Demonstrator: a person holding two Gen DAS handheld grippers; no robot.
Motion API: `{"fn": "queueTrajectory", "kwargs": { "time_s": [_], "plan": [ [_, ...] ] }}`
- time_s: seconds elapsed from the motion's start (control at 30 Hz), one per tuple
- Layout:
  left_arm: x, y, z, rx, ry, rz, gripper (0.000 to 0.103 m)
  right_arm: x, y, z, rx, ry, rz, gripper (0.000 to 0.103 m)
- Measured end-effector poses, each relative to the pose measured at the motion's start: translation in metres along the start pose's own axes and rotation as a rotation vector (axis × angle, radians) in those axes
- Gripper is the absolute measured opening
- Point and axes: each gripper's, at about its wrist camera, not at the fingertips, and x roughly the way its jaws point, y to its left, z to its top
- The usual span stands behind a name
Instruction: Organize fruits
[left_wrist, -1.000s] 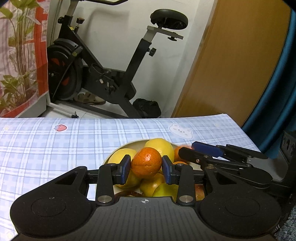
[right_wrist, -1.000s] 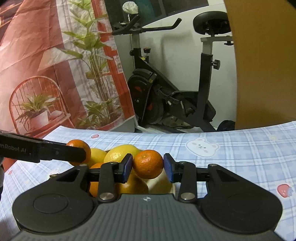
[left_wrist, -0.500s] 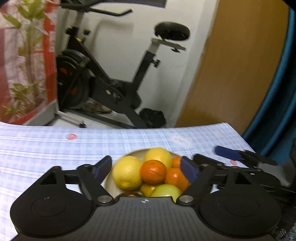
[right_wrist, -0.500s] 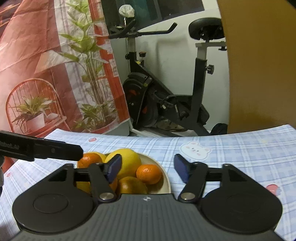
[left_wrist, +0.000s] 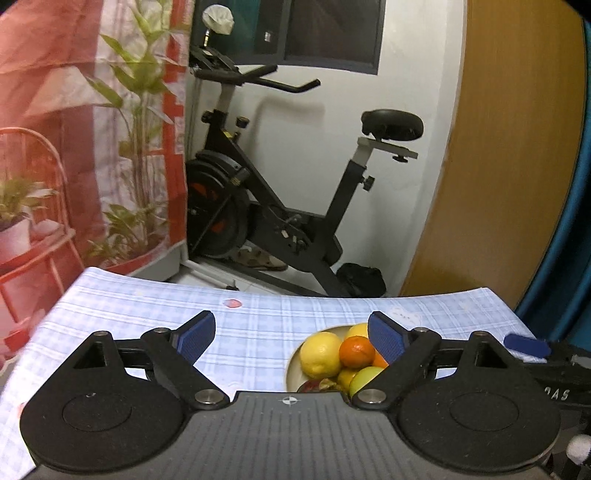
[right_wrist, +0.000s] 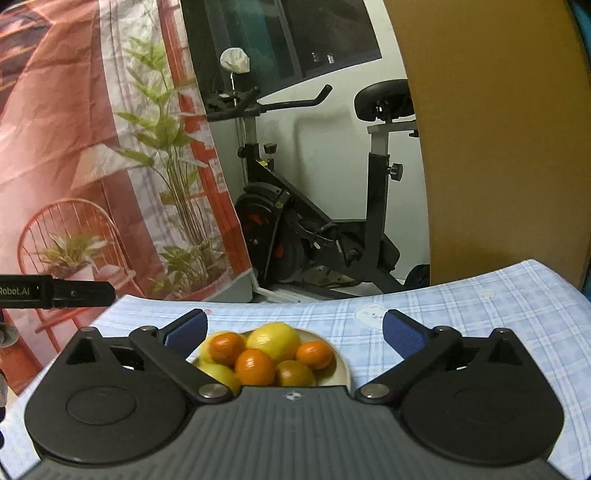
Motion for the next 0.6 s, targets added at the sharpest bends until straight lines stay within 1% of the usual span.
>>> {"fn": "queueTrajectory", "kwargs": {
  "time_s": [0.1, 0.17, 0.23, 0.3, 0.5, 0.6],
  "plan": [
    [-0.021, 0.001, 0.001, -0.001, -0.019, 0.027, 0.091, -0.01, 0.012, 0.002, -0.012, 0.065, -0.017, 0.103],
    [-0.036, 0.001, 0.0, 0.001, -0.026, 0.043, 0.092, -0.023, 0.022, 0.001, -0.033, 0.061, -0.027, 0.103],
    [-0.053, 0.001, -0.001, -0.007, -0.026, 0.049, 0.092, -0.037, 0.029, 0.0, -0.03, 0.055, -0.004, 0.103],
    [-0.068, 0.002, -0.003, -0.011, -0.033, 0.039, 0.093, -0.05, 0.037, 0.001, -0.027, 0.056, 0.006, 0.103],
    [-0.105, -0.002, -0.011, -0.008, -0.059, 0.015, 0.094, -0.087, 0.057, 0.006, -0.055, 0.033, -0.024, 0.103],
    [-0.122, -0.008, -0.014, -0.001, -0.073, 0.027, 0.094, -0.107, 0.066, 0.01, -0.074, 0.016, -0.043, 0.103]
  ]
}}
